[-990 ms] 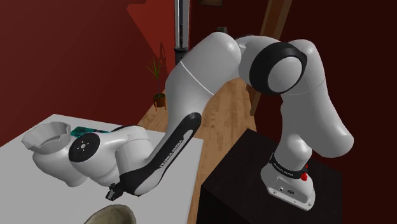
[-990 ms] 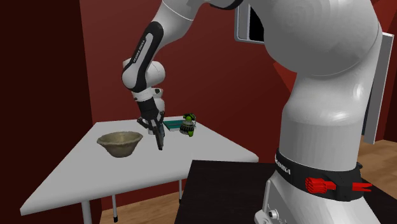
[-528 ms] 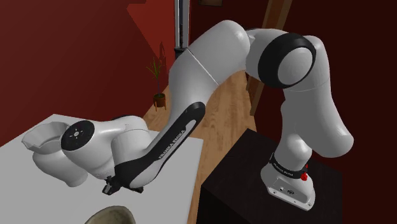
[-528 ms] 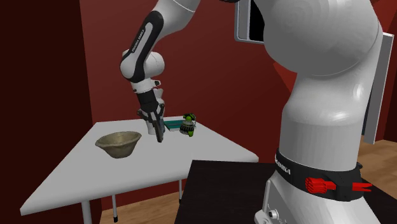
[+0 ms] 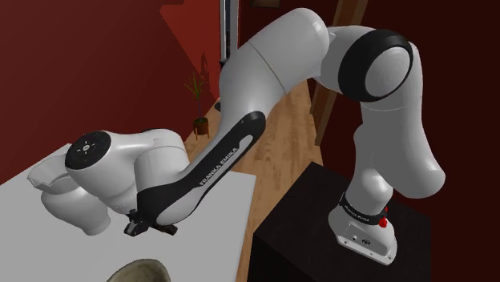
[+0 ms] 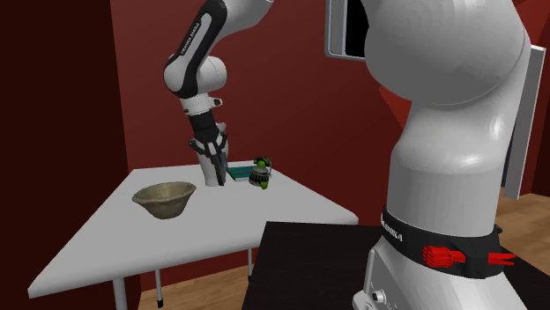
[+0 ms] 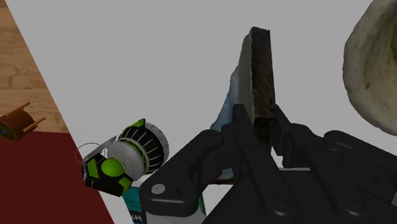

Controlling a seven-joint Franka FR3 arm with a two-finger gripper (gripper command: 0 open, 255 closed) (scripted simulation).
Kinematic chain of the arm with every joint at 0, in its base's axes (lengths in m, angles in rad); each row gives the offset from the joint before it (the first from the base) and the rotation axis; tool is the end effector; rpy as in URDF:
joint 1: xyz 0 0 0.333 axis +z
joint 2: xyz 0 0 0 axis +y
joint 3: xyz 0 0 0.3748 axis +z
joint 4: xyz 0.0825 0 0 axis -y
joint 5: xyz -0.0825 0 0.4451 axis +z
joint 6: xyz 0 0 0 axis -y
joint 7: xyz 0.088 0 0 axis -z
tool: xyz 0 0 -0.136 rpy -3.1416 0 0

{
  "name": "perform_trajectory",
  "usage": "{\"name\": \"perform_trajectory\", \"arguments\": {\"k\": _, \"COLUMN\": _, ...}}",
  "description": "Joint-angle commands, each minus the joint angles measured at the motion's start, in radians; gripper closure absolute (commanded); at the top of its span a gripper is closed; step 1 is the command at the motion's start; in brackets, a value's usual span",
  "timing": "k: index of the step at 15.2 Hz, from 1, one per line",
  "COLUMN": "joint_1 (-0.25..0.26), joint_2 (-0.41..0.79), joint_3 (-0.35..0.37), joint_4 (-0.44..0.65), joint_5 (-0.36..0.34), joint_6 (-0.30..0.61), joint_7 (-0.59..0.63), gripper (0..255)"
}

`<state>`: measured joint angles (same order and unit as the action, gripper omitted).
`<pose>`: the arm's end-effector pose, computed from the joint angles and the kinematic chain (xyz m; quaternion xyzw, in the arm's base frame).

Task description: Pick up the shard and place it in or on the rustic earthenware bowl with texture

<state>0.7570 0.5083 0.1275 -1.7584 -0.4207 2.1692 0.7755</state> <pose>0.4858 0.5414 0.2596 0.9746 0.1725 0.0713 0.1237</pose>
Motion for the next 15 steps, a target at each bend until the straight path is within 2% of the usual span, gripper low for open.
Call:
{"name": "perform_trajectory", "arguments": {"k": 1, "joint_1": -0.001, "joint_2": -0.014, "joint_3": 0.003, "joint_4": 0.007, "joint_5": 0.006, "joint_6": -0.02, "joint_7": -0.008, "gripper": 255}}
{"name": "perform_trajectory", "arguments": {"k": 10, "joint_1": -0.004, "joint_2": -0.074, "joint_3": 0.014, "joint_4": 0.036, "joint_5": 0.031, "joint_6": -0.104, "joint_7": -0.042, "gripper": 255}}
{"name": "perform_trajectory", "arguments": {"k": 15, "joint_1": 0.075, "joint_2": 0.0, "joint_3": 0.04, "joint_4": 0.185, "joint_5": 0.034, "joint_6": -0.205, "joint_7": 0.025, "gripper": 255}}
